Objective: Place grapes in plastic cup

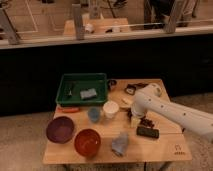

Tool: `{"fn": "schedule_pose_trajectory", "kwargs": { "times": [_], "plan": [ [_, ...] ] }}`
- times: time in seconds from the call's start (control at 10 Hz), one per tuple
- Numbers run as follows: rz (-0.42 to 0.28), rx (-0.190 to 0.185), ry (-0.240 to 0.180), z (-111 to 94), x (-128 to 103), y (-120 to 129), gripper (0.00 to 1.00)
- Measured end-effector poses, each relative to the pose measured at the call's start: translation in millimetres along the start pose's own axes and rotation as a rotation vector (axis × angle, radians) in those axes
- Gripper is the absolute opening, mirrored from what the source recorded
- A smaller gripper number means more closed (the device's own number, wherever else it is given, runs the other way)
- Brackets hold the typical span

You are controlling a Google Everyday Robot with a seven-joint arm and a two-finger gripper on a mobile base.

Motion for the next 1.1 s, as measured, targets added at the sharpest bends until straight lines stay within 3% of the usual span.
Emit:
{"fn": "schedule_pose_trajectory", "kwargs": {
  "times": [0.3, 0.4, 0.5, 0.6, 0.8, 1.1],
  "plan": [
    [0.002, 0.002, 0.008, 3, 3, 1, 0.28],
    [-0.006, 0.005, -0.006, -1, 1, 1, 0.16],
    [-0.011, 0.004, -0.014, -6, 0, 2, 0.09],
    [-0.016, 0.002, -0.033, -22, -2, 3, 0.01],
    [-0.015, 0.006, -0.124, -60, -7, 0, 0.00],
    [-0.021, 0.016, -0.330, -131, -17, -7, 0.00]
  ]
}}
